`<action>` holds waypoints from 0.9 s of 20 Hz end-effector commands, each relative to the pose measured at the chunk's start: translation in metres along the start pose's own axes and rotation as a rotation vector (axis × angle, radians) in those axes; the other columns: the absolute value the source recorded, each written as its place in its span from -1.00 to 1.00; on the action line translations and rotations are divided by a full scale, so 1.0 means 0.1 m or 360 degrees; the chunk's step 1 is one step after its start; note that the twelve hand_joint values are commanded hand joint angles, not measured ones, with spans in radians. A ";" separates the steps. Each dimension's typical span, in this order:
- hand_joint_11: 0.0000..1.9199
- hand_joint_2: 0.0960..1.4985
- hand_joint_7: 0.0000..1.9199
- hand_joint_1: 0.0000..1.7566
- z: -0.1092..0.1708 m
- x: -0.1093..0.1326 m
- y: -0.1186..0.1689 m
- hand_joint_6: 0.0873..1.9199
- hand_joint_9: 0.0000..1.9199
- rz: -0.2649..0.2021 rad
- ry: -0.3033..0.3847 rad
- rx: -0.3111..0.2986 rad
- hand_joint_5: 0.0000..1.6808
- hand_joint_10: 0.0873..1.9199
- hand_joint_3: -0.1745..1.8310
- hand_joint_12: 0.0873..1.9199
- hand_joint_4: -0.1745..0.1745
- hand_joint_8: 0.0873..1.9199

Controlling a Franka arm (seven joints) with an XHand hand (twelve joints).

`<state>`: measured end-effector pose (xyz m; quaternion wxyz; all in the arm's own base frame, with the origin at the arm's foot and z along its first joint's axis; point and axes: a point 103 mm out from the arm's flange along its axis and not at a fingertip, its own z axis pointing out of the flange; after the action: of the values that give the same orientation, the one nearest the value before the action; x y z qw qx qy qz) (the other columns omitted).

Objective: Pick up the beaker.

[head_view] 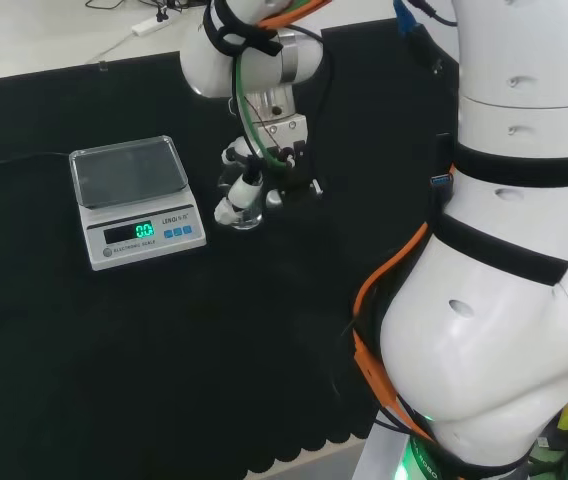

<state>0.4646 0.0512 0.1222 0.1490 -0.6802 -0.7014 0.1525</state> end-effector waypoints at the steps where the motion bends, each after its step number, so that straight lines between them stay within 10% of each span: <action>1: -0.93 -0.29 -0.83 -0.09 0.03 0.04 0.06 -1.00 -0.65 -0.0002 0.0000 -0.0015 -0.79 -0.15 -0.66 0.55 0.10 -0.30; 13: -0.54 -0.29 -0.32 0.12 0.16 0.06 0.21 -0.99 -0.23 0.0033 0.0091 -0.0199 -0.41 -0.31 -0.57 0.39 -0.12 -0.33; 18: -0.39 -0.40 -0.06 0.21 0.18 0.05 0.23 -0.38 -0.04 0.0037 0.0107 -0.0215 -0.27 -0.41 -0.33 0.32 -0.14 -0.37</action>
<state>0.4789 0.0575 0.0992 0.1239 -0.6987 -0.6983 0.0938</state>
